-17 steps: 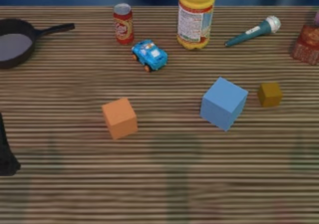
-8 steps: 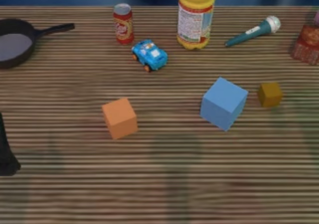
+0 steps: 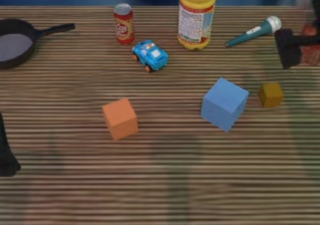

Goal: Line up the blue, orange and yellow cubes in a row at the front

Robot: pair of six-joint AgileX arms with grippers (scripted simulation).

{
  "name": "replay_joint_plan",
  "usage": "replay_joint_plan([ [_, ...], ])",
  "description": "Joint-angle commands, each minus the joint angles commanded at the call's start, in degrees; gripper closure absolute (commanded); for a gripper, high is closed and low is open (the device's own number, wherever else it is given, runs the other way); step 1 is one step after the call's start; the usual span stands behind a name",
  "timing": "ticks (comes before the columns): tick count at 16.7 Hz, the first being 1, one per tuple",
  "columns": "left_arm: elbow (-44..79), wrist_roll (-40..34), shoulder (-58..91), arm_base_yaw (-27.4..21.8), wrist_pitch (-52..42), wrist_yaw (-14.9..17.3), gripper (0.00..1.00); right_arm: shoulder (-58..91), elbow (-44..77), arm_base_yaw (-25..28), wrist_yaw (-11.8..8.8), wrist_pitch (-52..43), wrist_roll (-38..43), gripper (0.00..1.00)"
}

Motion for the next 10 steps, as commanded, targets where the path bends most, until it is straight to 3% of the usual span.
replay_joint_plan([
  [5, 0.0, 0.0, 0.0, 0.0, 0.0, 0.0, 0.00, 20.9, 19.0, 2.0, 0.0, -11.2, 0.8, 0.00],
  [10, 0.0, 0.0, 0.0, 0.0, 0.0, 0.0, 0.00, 27.9, 26.7, 2.7, 0.0, -15.3, 1.1, 0.00],
])
